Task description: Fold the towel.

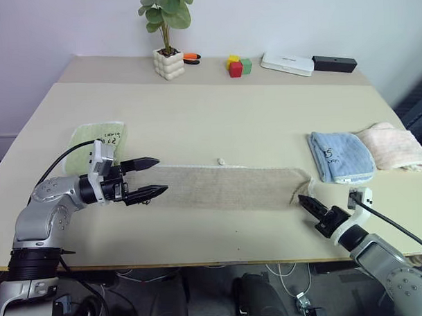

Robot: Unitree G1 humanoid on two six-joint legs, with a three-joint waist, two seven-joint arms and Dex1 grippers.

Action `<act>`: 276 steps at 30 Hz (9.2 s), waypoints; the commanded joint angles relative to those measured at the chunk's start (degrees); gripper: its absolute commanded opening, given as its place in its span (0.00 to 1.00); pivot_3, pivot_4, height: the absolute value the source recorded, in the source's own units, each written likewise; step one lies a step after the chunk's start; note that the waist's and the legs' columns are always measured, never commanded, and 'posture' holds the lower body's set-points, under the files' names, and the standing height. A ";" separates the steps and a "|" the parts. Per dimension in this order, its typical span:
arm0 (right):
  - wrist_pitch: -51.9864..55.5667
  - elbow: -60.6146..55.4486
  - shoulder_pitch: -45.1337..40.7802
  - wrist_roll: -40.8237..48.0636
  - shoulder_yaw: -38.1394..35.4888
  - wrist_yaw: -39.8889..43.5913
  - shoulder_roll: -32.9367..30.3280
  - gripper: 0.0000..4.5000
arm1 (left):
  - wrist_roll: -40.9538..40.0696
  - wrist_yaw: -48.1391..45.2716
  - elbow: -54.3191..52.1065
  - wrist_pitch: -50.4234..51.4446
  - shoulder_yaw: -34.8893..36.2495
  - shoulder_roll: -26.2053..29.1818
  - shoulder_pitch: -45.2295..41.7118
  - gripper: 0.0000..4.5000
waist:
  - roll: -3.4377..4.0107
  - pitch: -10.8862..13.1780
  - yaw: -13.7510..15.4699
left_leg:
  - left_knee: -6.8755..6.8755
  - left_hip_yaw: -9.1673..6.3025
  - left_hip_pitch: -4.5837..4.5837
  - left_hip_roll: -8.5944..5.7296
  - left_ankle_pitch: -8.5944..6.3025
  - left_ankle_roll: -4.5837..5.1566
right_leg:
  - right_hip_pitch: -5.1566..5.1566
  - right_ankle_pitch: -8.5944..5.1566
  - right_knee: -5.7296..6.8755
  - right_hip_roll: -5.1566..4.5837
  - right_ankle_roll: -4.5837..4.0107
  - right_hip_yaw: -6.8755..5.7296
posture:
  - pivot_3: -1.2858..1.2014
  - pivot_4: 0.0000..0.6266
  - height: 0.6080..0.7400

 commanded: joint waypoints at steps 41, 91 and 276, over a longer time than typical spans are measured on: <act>-5.24 -4.62 -9.44 -12.36 -0.05 26.52 -15.99 0.00 | -0.57 -1.33 -0.16 -1.54 1.85 0.98 -0.49 1.00 | 1.08 0.65 -0.05 | -0.02 0.17 -0.07 -0.02 0.01 0.00 | -0.16 0.07 0.13 0.24 0.21 -0.01 | 0.52 0.24 1.00; -3.40 3.32 -26.99 -25.91 32.51 25.31 3.83 0.06 | -6.33 4.23 -15.45 5.08 8.59 4.88 11.93 1.00 | 1.13 0.75 -0.12 | -0.07 0.22 -0.10 0.00 0.00 0.00 | -0.29 0.00 0.17 0.21 0.08 -0.02 | 0.52 0.24 1.00; -37.21 8.75 -26.09 -40.68 27.32 37.90 -2.71 1.00 | -78.67 108.22 -24.18 15.58 15.95 -27.26 27.51 0.01 | 2.05 0.52 0.27 | -1.28 -0.26 0.86 -0.87 0.09 -0.13 | 0.82 0.20 -1.89 -0.80 -0.56 -0.11 | 0.52 0.24 1.00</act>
